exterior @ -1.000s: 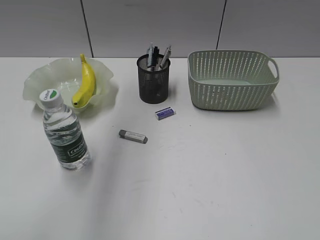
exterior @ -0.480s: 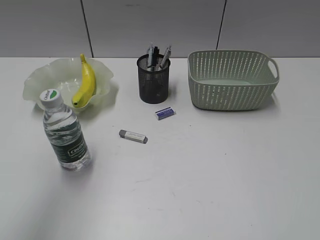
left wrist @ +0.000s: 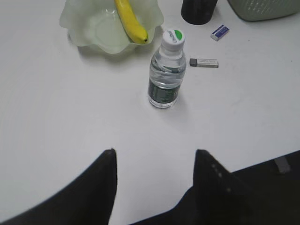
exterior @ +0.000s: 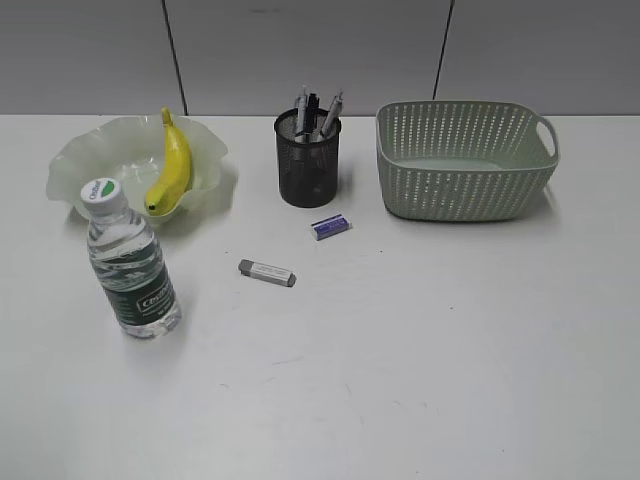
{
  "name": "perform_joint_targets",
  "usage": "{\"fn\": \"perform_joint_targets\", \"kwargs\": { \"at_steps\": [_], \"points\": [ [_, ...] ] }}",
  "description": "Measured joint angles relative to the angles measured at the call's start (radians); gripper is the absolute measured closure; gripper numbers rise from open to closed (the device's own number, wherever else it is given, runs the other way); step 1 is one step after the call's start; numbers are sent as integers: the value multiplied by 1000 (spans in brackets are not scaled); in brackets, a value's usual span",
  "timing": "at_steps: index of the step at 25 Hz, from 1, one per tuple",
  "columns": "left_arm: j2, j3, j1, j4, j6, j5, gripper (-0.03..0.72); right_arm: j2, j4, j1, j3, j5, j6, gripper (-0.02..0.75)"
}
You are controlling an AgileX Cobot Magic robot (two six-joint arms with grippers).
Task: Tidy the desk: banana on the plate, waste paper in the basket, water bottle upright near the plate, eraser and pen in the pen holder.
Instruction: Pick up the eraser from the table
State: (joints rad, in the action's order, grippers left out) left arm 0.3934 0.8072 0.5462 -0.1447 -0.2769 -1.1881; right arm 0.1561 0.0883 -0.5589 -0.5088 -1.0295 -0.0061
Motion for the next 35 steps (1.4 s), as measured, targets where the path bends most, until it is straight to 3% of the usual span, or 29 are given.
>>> {"fn": "perform_joint_targets", "kwargs": {
  "at_steps": [7, 11, 17, 25, 30, 35],
  "points": [
    [-298, -237, 0, 6, 0, 97, 305, 15, 1, 0, 0, 4, -28, 399],
    [-371, -264, 0, 6, 4, 112, 305, 97, 0, 0, -13, 72, -77, 399],
    [-379, -267, 0, 30, 81, 121, 321, 410, -21, 0, -97, 311, -124, 399],
    [-380, -267, 0, 58, 143, 126, 327, 1015, -177, -25, -439, 374, -368, 399],
    [-380, -267, 0, 59, 144, 127, 327, 1362, -180, -122, -706, 364, -469, 399],
    [-380, -267, 0, 56, 134, 127, 327, 1697, -154, -179, -965, 249, -519, 374]
  ]
}}
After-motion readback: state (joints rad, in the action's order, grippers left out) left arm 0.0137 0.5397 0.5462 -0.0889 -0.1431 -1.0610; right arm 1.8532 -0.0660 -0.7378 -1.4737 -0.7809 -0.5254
